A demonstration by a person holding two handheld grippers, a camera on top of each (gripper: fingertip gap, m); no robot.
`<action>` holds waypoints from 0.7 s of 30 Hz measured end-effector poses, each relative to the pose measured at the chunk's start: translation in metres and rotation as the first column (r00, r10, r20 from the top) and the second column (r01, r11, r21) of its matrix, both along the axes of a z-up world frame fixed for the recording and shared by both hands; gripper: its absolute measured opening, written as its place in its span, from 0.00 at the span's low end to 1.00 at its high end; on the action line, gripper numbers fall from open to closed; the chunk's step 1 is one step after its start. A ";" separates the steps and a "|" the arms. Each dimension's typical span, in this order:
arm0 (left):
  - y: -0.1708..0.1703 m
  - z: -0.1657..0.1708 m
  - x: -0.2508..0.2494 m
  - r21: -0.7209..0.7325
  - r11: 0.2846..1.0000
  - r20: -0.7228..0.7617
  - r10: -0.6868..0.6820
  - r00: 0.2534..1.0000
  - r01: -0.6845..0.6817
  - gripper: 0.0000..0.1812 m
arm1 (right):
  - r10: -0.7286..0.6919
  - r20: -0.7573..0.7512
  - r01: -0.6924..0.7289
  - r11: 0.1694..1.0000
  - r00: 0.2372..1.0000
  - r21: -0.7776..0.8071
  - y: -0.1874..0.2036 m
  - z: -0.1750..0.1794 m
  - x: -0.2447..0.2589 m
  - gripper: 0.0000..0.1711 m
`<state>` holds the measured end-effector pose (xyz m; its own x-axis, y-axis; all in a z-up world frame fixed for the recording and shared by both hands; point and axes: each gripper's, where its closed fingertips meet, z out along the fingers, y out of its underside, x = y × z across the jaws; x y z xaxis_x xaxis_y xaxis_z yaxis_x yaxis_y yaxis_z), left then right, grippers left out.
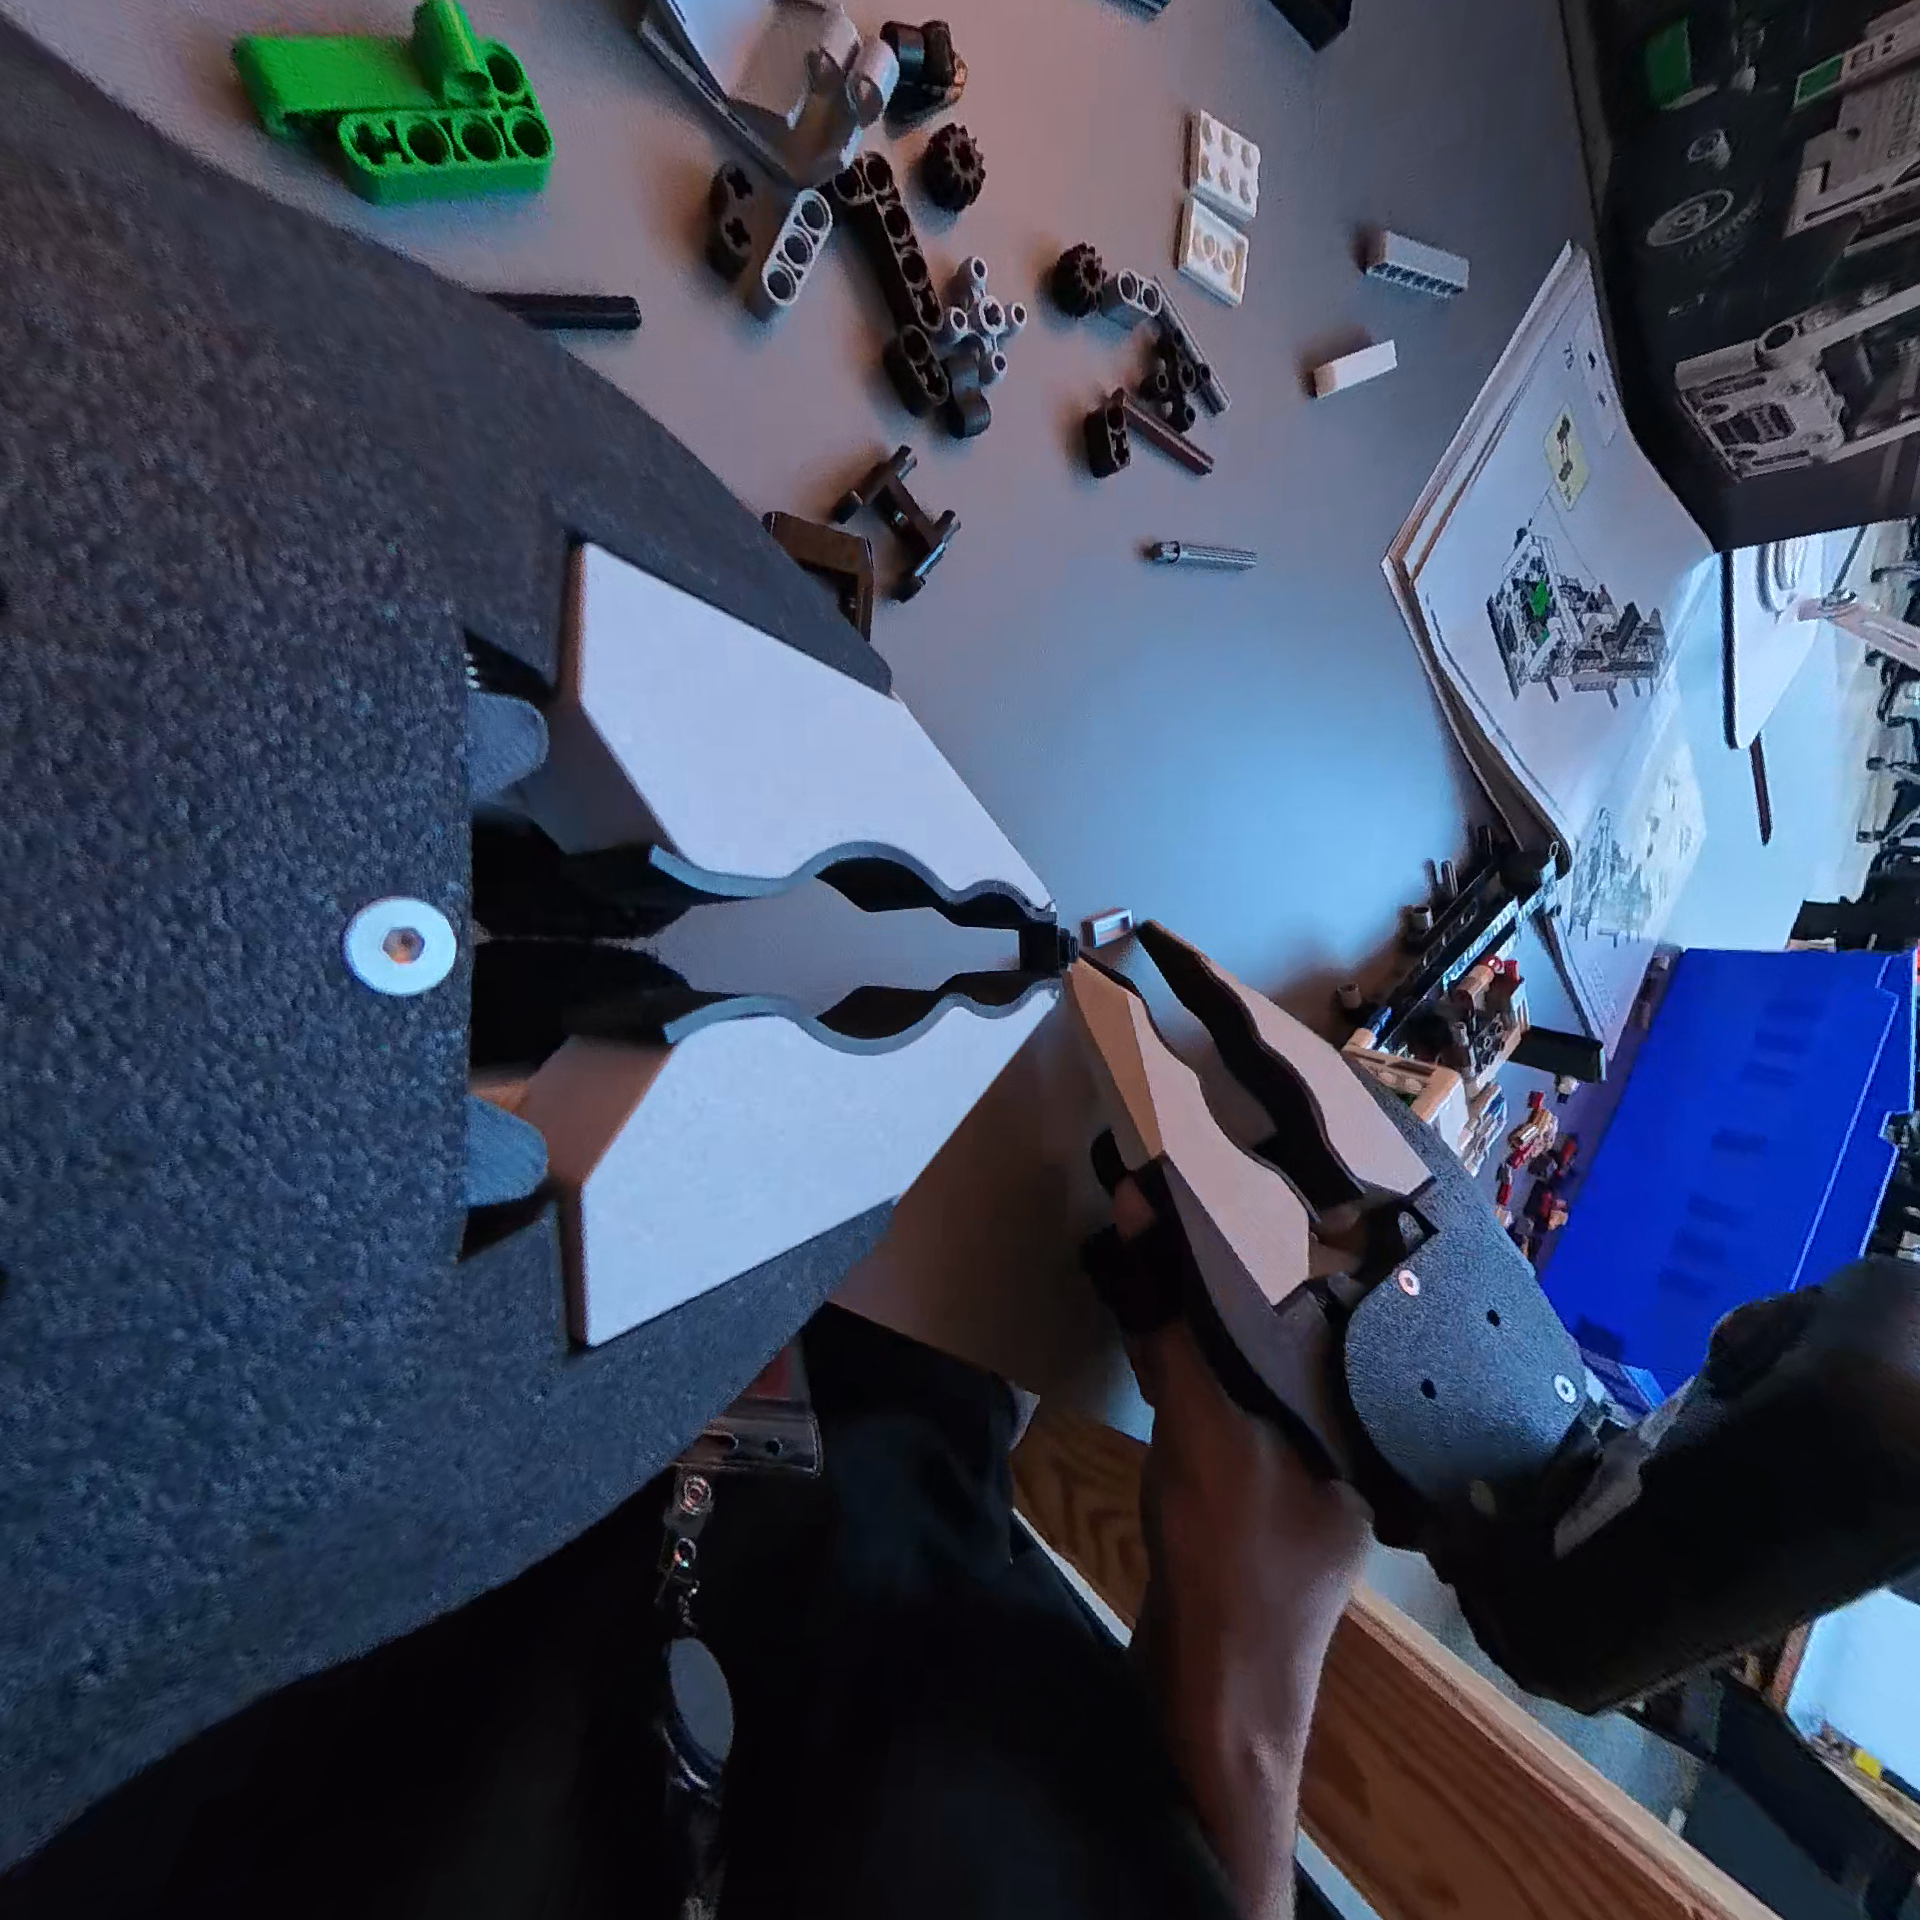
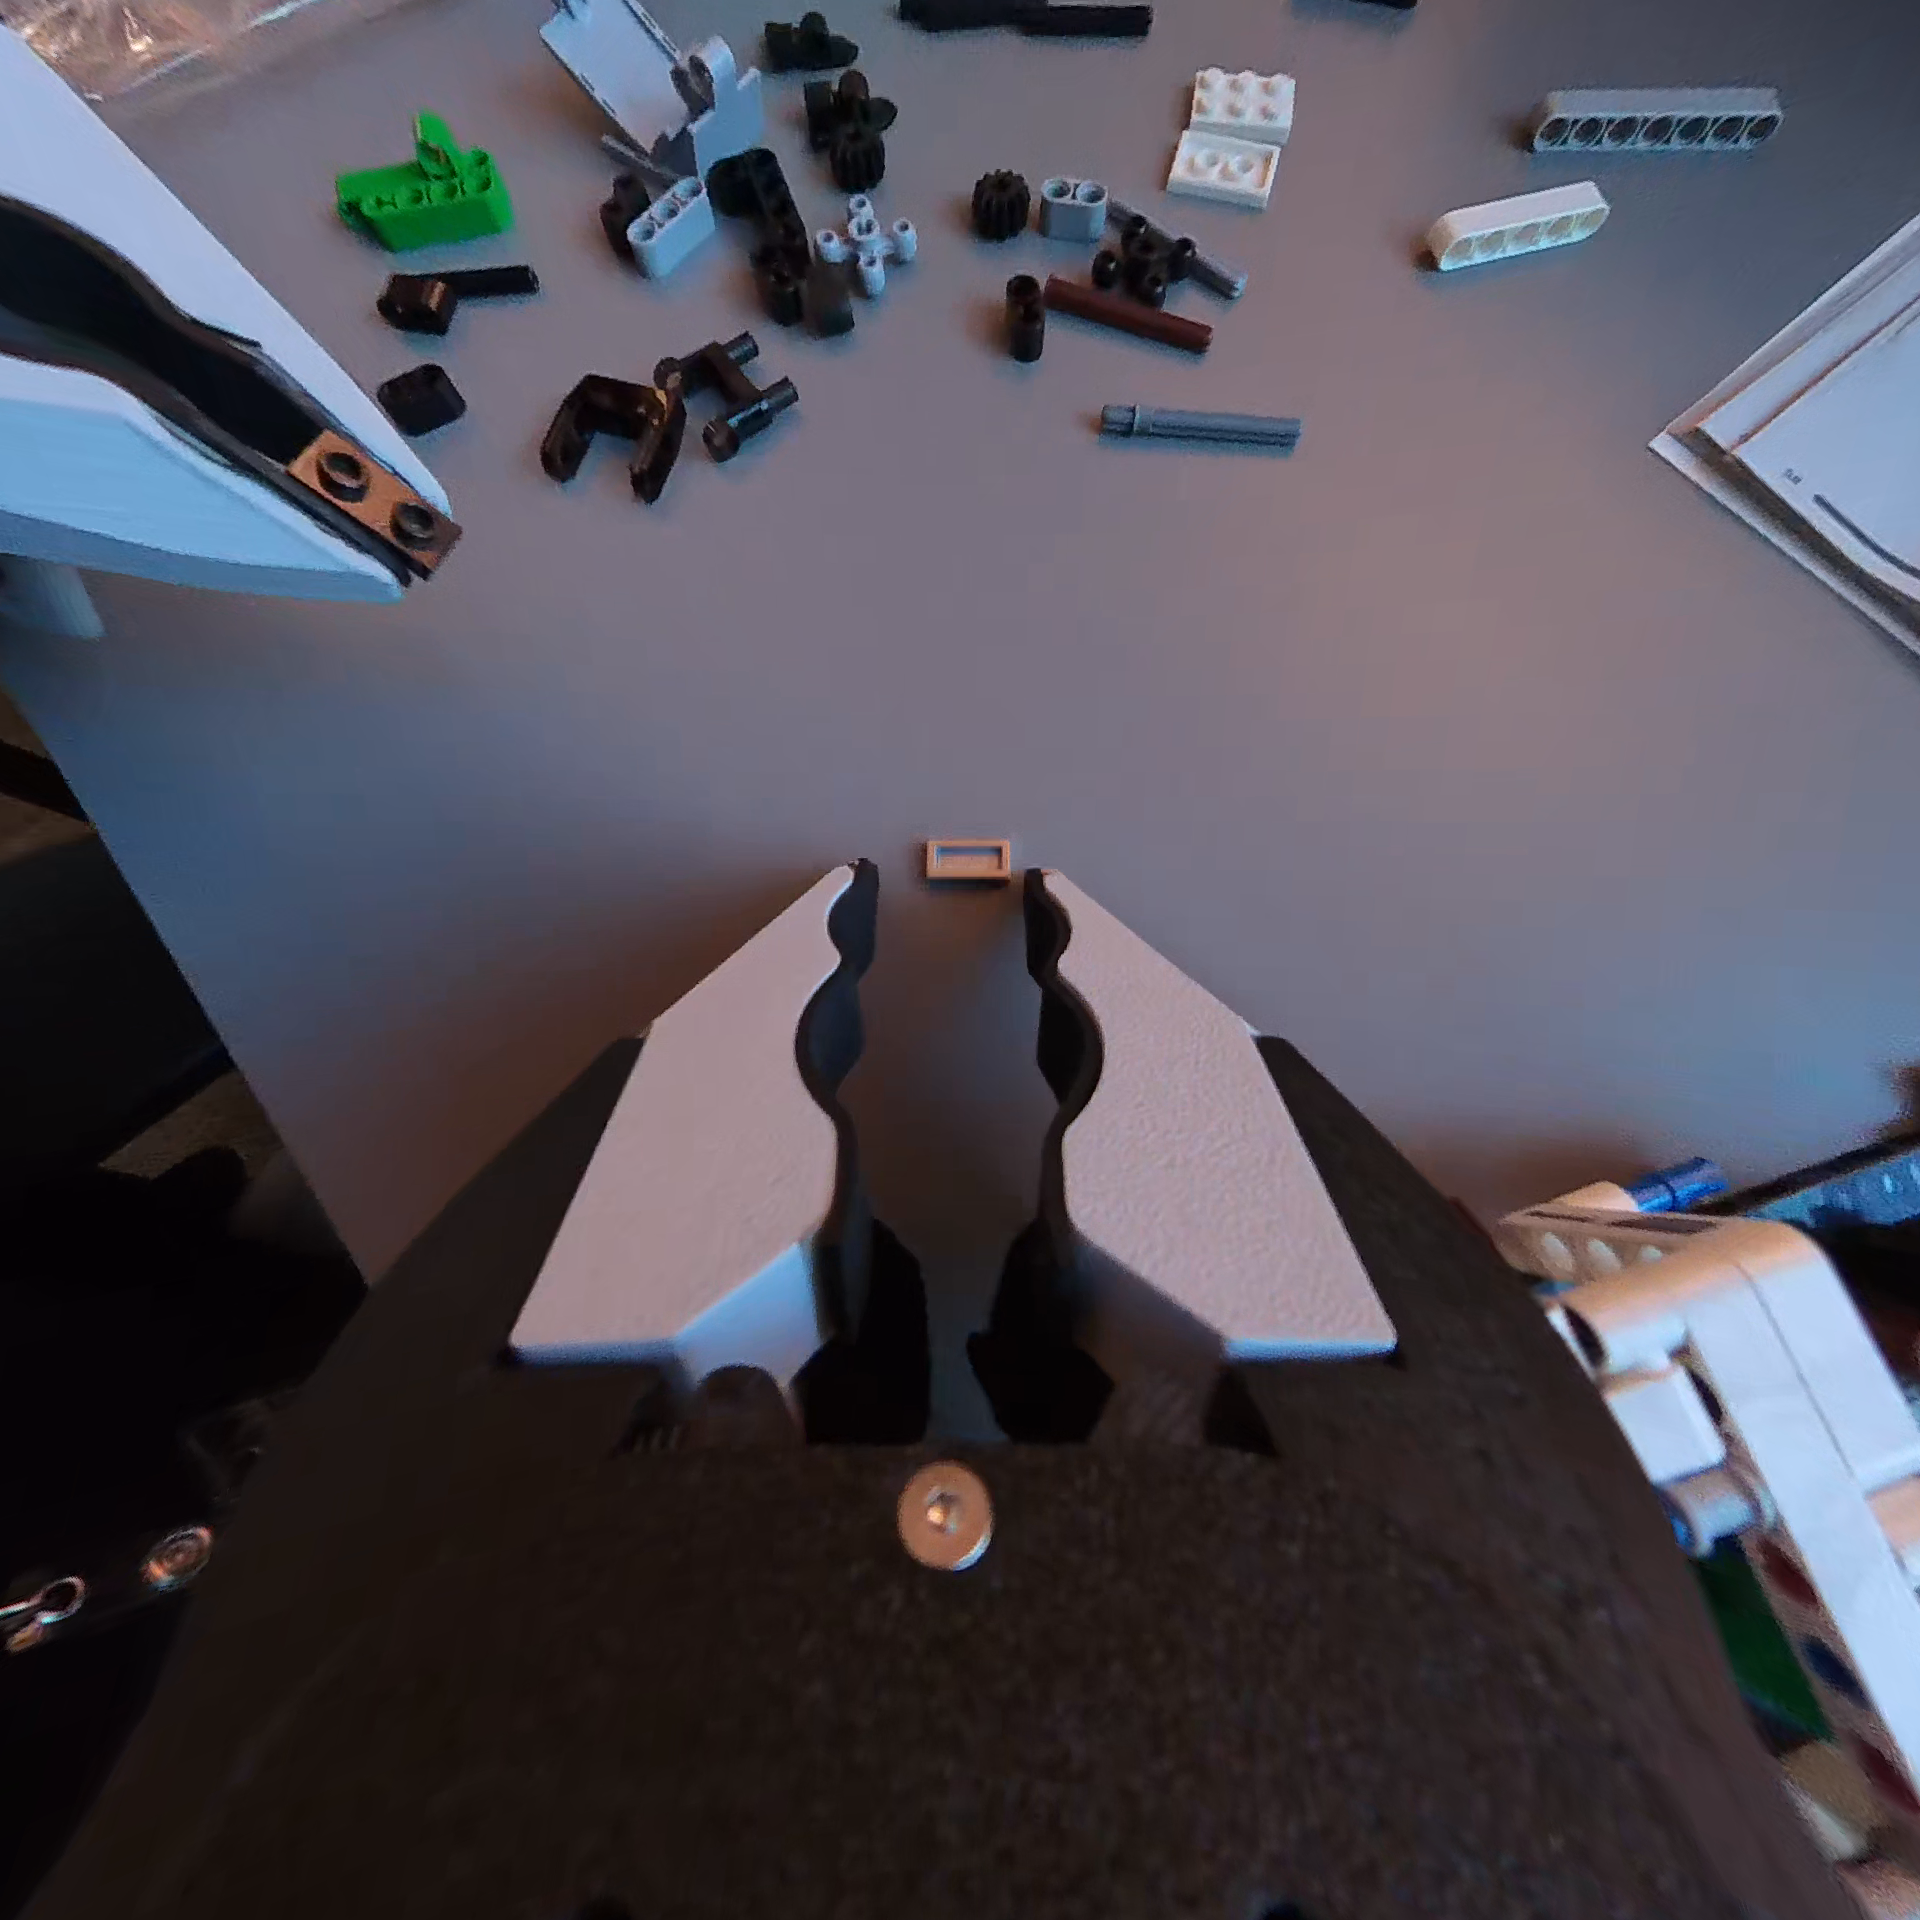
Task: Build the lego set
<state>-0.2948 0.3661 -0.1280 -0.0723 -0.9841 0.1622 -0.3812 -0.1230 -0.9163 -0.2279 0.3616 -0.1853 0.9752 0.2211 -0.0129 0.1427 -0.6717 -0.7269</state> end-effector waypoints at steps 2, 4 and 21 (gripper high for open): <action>0.002 0.001 0.000 -0.018 1.000 -0.010 0.011 1.000 -0.011 0.04 | 0.000 0.013 0.000 1.000 1.000 0.000 0.003 0.000 0.001 0.16; 0.006 0.004 0.002 -0.024 0.999 -0.020 0.025 0.999 -0.026 0.04 | 0.002 0.040 -0.002 1.000 0.999 0.007 0.005 -0.001 0.003 0.13; 0.002 -0.020 0.037 -0.158 0.987 -0.207 -0.062 0.976 0.029 0.04 | 0.308 0.232 -0.309 0.950 0.923 -0.031 -0.037 0.005 -0.012 0.09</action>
